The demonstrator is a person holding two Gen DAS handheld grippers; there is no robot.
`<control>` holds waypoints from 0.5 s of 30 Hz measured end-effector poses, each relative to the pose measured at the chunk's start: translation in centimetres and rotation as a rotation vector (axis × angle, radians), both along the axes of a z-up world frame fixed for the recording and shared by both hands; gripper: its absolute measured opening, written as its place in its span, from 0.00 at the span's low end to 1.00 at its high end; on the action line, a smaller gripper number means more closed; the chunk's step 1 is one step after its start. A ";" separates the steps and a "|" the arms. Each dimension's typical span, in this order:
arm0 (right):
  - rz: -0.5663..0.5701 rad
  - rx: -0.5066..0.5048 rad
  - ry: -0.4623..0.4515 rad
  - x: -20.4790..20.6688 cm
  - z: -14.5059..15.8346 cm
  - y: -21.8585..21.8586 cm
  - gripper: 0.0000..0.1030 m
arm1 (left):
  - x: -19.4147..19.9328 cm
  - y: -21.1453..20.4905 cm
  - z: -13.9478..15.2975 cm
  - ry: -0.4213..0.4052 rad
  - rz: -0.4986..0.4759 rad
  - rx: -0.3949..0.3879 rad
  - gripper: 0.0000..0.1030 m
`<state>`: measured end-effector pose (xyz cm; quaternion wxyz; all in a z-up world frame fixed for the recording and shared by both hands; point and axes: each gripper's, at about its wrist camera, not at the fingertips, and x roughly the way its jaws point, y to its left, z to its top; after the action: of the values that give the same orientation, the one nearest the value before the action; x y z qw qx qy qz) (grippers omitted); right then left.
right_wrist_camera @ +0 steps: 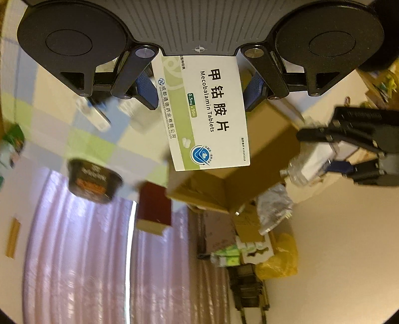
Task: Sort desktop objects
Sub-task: 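Carry both items over the cardboard box and open both tools to drop them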
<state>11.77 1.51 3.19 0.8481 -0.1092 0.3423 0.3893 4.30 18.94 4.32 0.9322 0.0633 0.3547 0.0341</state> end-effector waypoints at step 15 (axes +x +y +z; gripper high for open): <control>0.046 0.008 0.056 8.9 -1.8 14.2 0.71 | 7.2 8.2 -4.1 0.060 0.010 0.036 0.59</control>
<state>20.65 15.72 1.40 0.8296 -0.1025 0.3618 0.4128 11.54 27.15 0.25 0.9196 0.0795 0.3823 0.0432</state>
